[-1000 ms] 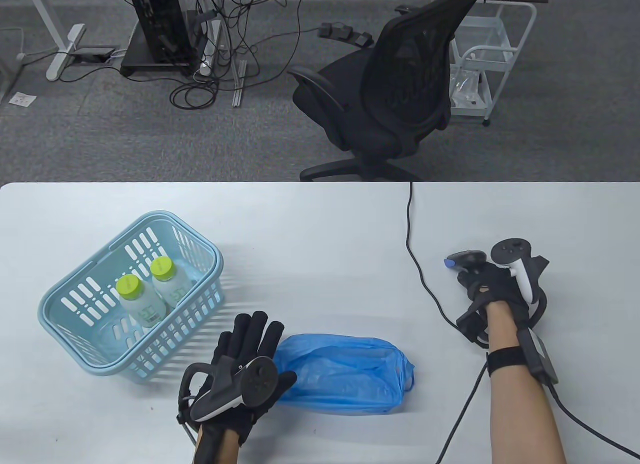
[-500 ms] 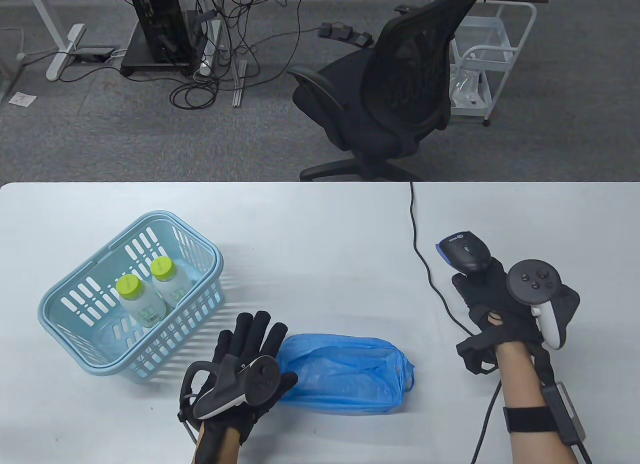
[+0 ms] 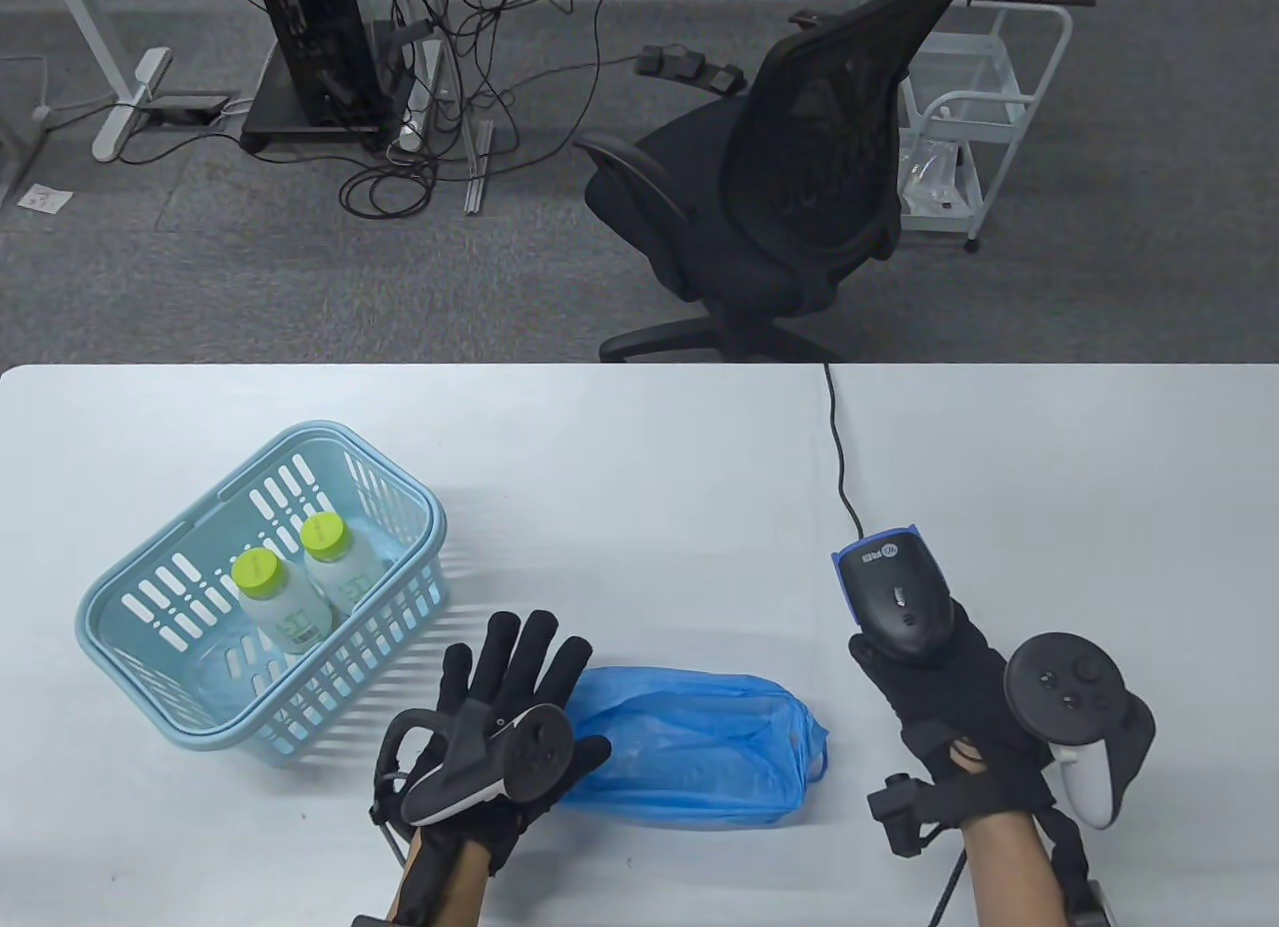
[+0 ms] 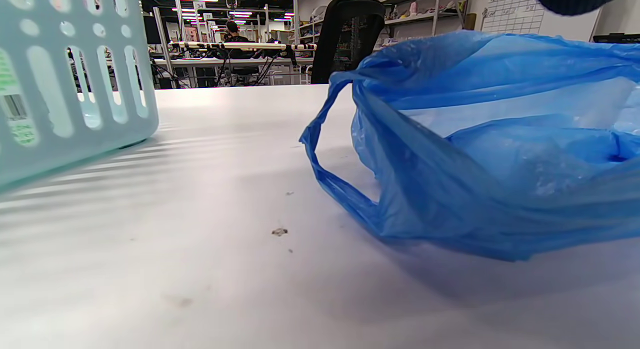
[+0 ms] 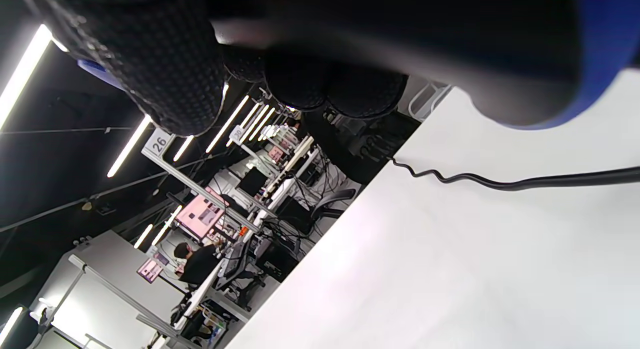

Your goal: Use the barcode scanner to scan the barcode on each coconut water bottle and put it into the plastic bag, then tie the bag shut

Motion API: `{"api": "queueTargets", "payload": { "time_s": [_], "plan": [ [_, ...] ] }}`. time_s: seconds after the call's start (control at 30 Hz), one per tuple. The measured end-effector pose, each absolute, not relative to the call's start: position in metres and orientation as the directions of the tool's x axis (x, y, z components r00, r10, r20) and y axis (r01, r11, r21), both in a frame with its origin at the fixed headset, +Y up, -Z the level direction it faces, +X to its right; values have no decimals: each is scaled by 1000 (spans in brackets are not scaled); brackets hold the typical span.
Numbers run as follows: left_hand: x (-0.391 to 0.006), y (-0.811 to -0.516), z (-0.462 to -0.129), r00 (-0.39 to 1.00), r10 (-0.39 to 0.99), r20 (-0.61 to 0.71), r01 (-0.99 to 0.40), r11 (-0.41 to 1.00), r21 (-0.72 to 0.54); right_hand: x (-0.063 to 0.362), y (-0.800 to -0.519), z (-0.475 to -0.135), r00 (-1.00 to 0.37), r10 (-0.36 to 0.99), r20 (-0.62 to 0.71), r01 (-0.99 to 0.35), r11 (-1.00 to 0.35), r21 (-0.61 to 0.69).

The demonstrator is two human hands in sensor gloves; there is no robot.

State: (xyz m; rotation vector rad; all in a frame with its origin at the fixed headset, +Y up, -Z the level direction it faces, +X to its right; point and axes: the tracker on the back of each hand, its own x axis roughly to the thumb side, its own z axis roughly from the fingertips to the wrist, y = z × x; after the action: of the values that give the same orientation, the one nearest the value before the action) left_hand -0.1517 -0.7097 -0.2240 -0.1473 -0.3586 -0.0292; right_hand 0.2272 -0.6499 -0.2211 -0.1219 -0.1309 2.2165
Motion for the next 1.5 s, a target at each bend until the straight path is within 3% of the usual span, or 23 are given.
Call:
{"api": "queueTargets", "payload": {
  "time_s": [0.23, 0.53, 0.73, 0.9, 1.1, 1.2, 1.37, 1.5],
  "plan": [
    [-147, -710, -222, 933, -1, 360, 52, 990, -132, 210, -686, -218, -678, 735, -2, -734, -677, -52],
    [-143, -706, -216, 930, 6, 367, 41, 992, -119, 201, -693, -218, -747, 664, 25, -662, -740, -118],
    [-145, -688, -206, 926, 69, 371, -37, 995, -93, 208, -696, -221, -761, 648, 19, -646, -755, -114],
    [-151, -670, -216, 928, 99, 358, -47, 988, -150, 210, -696, -221, -767, 641, 17, -638, -761, -117],
    [-195, -612, -246, 954, 130, 269, -95, 986, -140, 210, -696, -218, -797, 604, 11, -600, -789, -135],
    [-233, -585, -267, 988, 79, 134, -59, 988, -144, 212, -698, -218, -800, 601, 6, -596, -792, -132],
    [-293, -577, -303, 997, -34, -68, 17, 970, -242, 214, -702, -218, -814, 581, -22, -574, -808, -131],
    [-320, -584, -325, 978, -148, -147, 92, 938, -335, 216, -703, -218, -821, 569, -38, -560, -817, -134]
  ]
}}
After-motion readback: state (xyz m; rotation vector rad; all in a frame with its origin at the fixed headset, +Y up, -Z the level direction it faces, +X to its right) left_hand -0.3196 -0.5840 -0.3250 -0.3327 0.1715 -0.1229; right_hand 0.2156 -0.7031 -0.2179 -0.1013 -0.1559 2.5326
